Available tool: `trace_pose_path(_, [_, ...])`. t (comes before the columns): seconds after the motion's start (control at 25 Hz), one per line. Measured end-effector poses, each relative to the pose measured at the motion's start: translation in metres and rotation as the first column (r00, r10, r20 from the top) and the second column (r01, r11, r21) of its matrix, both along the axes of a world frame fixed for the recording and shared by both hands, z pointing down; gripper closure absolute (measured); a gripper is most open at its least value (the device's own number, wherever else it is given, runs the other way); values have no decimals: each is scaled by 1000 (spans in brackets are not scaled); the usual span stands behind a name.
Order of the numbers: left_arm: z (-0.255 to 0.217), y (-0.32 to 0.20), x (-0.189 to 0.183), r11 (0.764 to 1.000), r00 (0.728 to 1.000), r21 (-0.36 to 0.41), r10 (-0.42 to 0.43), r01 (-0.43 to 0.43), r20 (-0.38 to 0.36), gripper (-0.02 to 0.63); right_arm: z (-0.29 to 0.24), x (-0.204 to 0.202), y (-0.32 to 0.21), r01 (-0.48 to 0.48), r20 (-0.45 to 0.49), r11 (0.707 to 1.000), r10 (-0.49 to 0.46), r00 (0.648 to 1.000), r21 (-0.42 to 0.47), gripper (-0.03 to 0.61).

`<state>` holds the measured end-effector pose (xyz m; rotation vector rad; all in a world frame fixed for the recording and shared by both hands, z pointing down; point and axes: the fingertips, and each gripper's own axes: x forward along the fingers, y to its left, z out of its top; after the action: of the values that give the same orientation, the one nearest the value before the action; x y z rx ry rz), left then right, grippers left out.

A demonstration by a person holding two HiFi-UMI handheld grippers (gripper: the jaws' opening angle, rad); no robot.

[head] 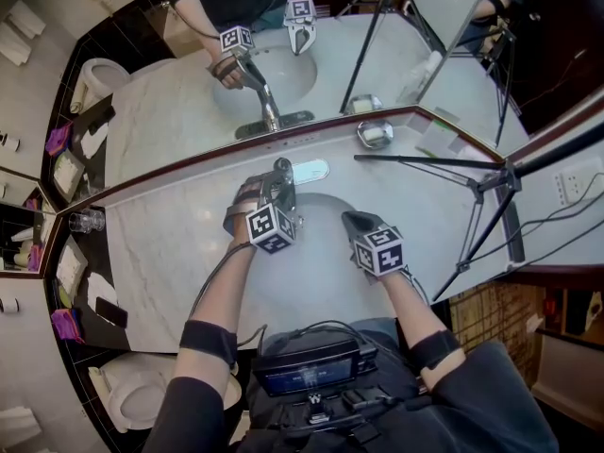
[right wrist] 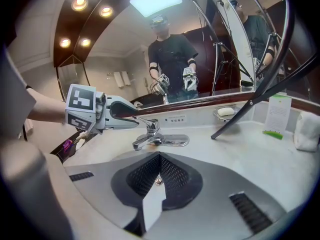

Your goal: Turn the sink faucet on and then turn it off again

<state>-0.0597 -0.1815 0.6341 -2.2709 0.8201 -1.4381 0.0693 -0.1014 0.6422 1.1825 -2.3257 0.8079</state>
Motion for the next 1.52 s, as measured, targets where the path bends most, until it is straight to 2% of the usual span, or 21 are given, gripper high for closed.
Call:
trace_pose_path(0.2, [15, 0, -3, 1000, 999, -18, 10, -9, 51, 456, 1, 3, -2, -4, -2, 1000, 4, 1000, -5, 558])
trace_pose_path(0.28, [14, -2, -2, 1000, 999, -17, -3, 4, 47, 459, 3, 4, -3, -4, -2, 1000, 4, 1000, -9, 558])
trace_pose_path(0.36, [14, -2, -1, 1000, 999, -12, -9, 10, 46, 488, 5, 3, -2, -1, -2, 1000, 1, 1000, -13, 558])
trace_pose_path(0.68, [25, 16, -2, 999, 999, -34, -31, 31, 5, 489, 7, -5, 1, 12, 2, 1000, -12, 1000, -18, 558])
trace_pose_path(1.08, [37, 29, -3, 998, 1000, -58, -19, 20, 21, 489, 4, -6, 2, 12, 0, 1000, -12, 1000, -9, 558])
trace_pose_path(1.52, [38, 30, -4, 998, 999, -47, -31, 32, 22, 491, 3, -7, 1, 13, -2, 1000, -13, 1000, -7, 558])
